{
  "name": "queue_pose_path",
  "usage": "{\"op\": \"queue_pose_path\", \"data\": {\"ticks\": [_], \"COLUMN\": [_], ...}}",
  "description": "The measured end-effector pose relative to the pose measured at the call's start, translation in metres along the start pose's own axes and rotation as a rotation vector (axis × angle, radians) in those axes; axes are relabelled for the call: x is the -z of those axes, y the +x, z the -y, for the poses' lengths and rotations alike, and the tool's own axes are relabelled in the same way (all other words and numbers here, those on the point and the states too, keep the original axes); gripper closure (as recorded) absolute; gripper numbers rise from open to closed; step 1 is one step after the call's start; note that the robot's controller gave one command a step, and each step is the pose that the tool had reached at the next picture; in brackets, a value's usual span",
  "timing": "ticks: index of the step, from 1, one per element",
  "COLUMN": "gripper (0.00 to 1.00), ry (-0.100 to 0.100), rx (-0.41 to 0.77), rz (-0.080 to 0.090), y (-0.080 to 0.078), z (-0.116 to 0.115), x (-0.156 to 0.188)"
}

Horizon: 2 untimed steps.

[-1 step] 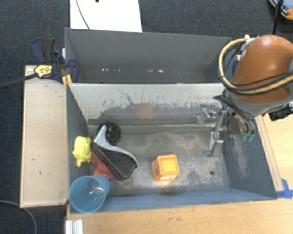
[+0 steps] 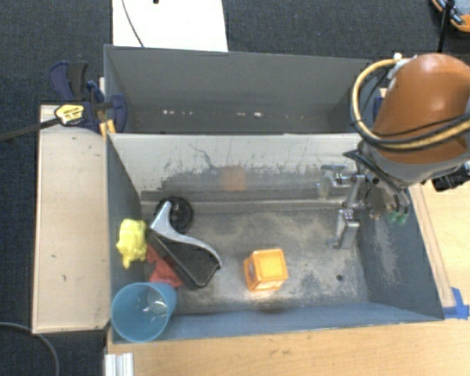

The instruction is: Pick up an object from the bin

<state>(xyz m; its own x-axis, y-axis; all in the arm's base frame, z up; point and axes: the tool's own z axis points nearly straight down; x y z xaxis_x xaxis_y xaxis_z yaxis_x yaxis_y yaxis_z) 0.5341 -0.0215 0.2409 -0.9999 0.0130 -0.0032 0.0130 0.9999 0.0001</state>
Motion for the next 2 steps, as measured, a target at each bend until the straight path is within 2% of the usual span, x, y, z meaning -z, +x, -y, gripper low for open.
{"op": "queue_pose_path", "data": {"ticks": [1,2], "gripper": [0.00,0.00], "ry": [0.001,-0.001], "rx": [0.067,-0.025], "rz": [0.006,-0.002], "y": [-0.002,0.004], "z": [-0.030,-0.034], "x": [-0.049,-0.086]}}
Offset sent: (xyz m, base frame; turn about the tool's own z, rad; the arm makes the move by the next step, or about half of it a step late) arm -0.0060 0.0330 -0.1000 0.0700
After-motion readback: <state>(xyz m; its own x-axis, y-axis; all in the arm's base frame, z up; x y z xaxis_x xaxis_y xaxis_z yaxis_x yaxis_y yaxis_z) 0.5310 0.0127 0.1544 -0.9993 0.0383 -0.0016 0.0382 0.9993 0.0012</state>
